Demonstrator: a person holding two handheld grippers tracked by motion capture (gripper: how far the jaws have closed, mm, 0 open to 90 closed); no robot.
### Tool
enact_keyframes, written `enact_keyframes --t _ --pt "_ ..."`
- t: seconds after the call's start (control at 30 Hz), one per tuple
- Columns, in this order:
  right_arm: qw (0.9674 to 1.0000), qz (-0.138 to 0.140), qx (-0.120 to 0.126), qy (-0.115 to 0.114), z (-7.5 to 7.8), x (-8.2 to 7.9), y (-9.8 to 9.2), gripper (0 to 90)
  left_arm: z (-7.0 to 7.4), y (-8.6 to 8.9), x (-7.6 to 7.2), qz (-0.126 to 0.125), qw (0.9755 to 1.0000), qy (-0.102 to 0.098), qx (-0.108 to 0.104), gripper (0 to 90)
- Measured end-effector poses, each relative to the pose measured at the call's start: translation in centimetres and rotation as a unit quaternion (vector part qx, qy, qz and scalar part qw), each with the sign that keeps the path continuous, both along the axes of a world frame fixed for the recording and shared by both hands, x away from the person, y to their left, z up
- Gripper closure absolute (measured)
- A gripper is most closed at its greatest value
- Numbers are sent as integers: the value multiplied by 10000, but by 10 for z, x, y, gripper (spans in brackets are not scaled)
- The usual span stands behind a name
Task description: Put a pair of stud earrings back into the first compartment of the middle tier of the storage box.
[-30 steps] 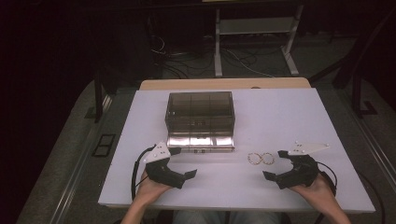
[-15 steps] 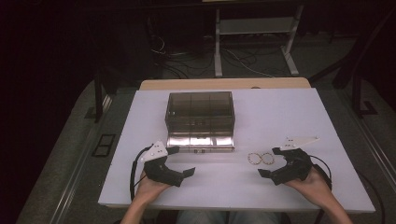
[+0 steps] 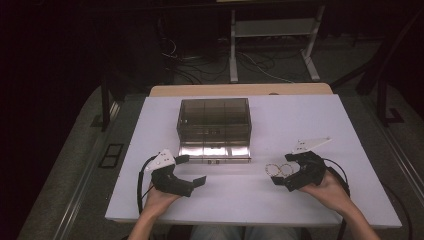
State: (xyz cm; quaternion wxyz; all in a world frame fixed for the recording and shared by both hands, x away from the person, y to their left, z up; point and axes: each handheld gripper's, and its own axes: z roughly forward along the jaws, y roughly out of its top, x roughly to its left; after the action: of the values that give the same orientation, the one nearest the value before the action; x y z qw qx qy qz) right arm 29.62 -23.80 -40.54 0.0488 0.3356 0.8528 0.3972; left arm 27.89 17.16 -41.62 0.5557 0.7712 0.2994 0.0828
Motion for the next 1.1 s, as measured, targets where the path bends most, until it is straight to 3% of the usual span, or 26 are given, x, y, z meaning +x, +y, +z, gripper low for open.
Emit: enact_keyframes --t 0.33,0.83,0.93,1.07,1.1 --pt "9997 161 -73 190 -5 12 9 0 0 -1 -1 -51 10000 -6 8 0" --pt "9964 622 -305 478 -19 22 22 0 0 -2 -1 -178 9998 -3 83 0" --pt "9959 643 -370 514 -20 23 23 130 0 -3 -2 -194 9998 -10 102 0" --pt "9962 512 -528 477 -22 23 24 149 0 -3 -2 -189 9998 -13 79 0" --pt "9961 494 -549 474 -22 23 24 192 0 -3 -2 -193 9998 -12 79 0"
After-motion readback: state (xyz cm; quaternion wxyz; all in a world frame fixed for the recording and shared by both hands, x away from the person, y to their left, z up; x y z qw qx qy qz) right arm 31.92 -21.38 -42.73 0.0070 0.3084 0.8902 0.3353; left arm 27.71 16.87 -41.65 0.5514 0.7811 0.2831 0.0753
